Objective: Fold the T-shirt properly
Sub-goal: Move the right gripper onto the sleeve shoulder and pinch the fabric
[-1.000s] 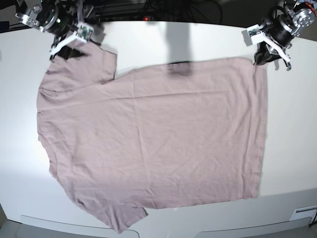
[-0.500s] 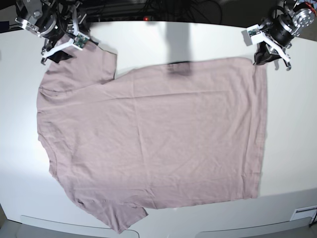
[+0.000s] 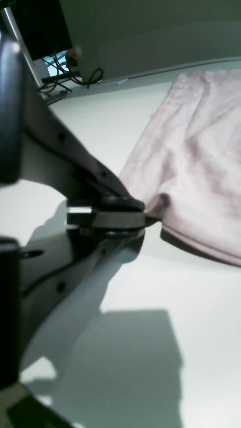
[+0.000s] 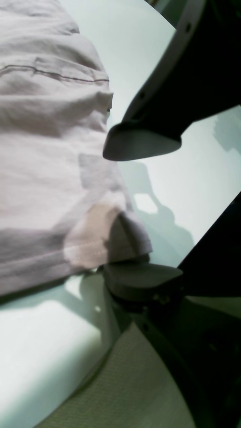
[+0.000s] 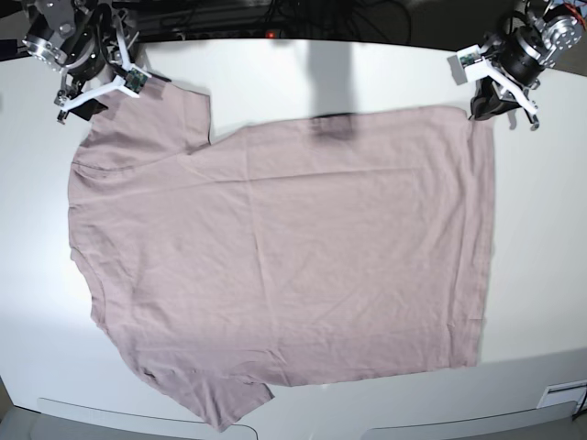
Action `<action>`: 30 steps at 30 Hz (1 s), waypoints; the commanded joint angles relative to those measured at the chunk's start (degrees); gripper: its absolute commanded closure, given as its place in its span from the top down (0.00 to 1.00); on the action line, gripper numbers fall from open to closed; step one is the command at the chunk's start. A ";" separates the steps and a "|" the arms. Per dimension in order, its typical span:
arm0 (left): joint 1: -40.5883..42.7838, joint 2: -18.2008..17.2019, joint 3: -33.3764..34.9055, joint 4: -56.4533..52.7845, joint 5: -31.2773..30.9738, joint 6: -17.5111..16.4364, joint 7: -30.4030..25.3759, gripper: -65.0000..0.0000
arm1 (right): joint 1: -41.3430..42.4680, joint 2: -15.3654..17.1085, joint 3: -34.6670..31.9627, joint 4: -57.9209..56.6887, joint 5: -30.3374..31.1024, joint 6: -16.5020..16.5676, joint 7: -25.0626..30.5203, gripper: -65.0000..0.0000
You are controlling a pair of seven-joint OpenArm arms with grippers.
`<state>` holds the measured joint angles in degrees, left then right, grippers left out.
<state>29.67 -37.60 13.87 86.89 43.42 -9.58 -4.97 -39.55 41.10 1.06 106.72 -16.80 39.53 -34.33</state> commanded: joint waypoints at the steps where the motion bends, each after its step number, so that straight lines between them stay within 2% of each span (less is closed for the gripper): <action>1: 0.76 -0.50 0.22 0.00 0.00 -3.04 0.42 0.00 | -0.50 1.66 0.31 -0.04 -1.90 0.47 -0.44 0.64; 3: 0.79 -0.50 0.22 0.00 0.00 -3.04 0.42 0.00 | -0.48 2.62 0.31 -0.48 -4.13 0.47 1.03 0.62; 8: 0.79 -0.50 0.22 0.00 0.00 -3.04 0.42 0.00 | -0.48 3.65 0.31 -3.76 -4.28 0.47 4.63 0.61; 10: 0.76 -0.50 0.22 0.00 0.00 -3.04 0.42 0.00 | -0.48 3.63 0.28 -5.95 -4.74 0.47 8.85 0.53; 13: 0.79 -0.50 0.22 0.00 0.00 -3.04 0.42 0.00 | -0.48 3.48 0.09 -9.38 -9.60 0.47 15.78 0.40; 17: 0.79 -0.50 0.22 0.00 0.00 -3.04 0.42 0.00 | -0.50 3.50 -1.22 -11.32 -12.74 0.47 18.05 0.27; 26: 0.79 -0.50 0.22 0.00 0.00 -3.04 0.42 0.00 | -0.48 3.50 -2.97 -11.21 -12.81 0.47 18.16 0.27; 30: 0.79 -0.50 0.22 0.00 0.00 -3.04 0.42 0.00 | -0.48 3.50 -2.97 -11.21 -12.81 0.47 20.00 0.27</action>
<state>29.67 -37.60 13.87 86.89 43.42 -9.58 -5.19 -39.20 44.31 -1.23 96.38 -30.11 36.80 -13.32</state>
